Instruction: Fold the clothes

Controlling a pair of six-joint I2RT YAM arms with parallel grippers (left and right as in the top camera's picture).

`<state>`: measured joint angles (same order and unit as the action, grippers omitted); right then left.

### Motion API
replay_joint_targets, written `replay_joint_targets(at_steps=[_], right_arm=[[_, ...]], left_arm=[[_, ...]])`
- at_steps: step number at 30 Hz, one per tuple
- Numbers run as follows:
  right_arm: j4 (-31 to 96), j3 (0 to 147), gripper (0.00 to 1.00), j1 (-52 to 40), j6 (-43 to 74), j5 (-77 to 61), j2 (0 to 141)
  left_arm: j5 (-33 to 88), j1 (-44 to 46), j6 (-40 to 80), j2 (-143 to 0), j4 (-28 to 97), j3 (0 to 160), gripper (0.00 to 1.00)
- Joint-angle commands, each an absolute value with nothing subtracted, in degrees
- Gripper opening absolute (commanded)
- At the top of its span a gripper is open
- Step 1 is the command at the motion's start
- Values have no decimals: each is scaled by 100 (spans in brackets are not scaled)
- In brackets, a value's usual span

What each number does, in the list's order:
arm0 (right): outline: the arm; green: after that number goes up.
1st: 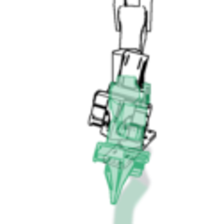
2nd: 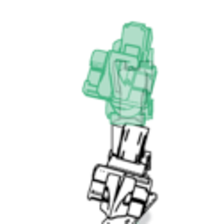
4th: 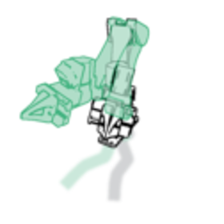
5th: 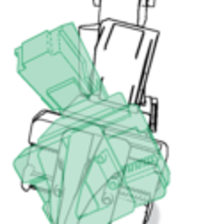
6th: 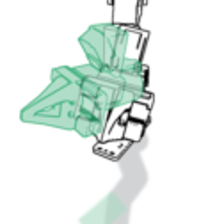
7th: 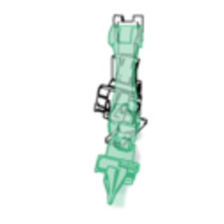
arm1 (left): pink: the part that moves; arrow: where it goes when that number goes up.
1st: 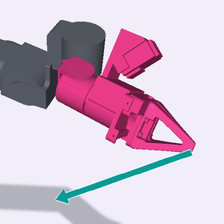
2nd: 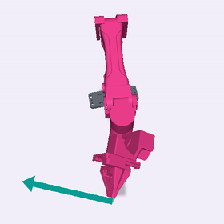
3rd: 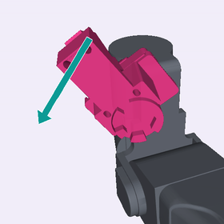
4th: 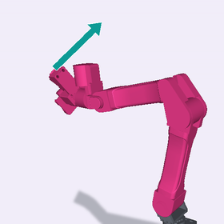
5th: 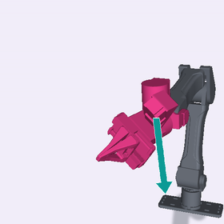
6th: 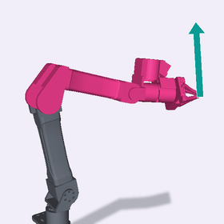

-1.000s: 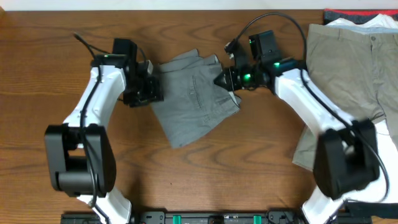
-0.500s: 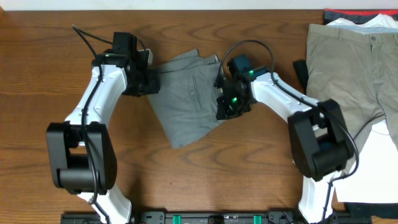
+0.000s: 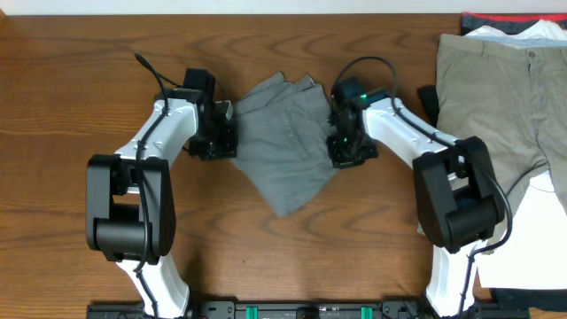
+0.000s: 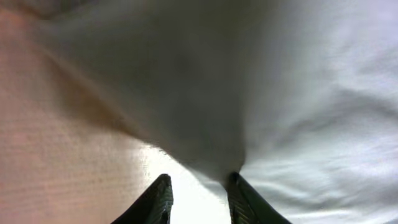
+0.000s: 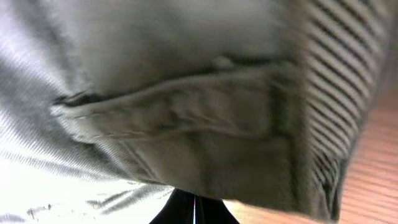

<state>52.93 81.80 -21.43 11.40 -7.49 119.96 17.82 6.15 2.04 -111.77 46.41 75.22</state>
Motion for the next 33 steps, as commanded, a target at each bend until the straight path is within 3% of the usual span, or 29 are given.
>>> replay_joint_targets(at_steps=[1, 7, 11, 13, 21, 23, 29, 33], right_arm=[[5113, 7946, 4, -1612, 1393, 847, 12407], [4862, 8132, 4, -873, 1476, 757, 12398], [5061, 8565, 7, -491, 1247, -47, 12370], [5199, 8796, 9, -366, 1000, -725, 12307], [5205, 9212, 15, -353, 307, -3203, 11631], [5155, 9212, 15, -467, 316, -3242, 11491], [5374, 9203, 15, -867, 701, -2705, 11450], [5520, 9205, 14, -991, 812, -1835, 11450]], left_arm=[[1756, 598, 152, -11059, 4875, 7524, 33], [1754, 580, 150, -10665, 5065, 7546, 40], [1754, 580, 150, -10385, 4646, 7599, 66], [1890, 580, 152, -10368, 4338, 7599, 70], [2746, 582, 152, -10962, 3651, 7599, 72], [2777, 582, 152, -11218, 3656, 7596, 65], [3898, 600, 150, -11684, 3809, 7599, 28], [4012, 600, 152, -11666, 4246, 7599, 19]])
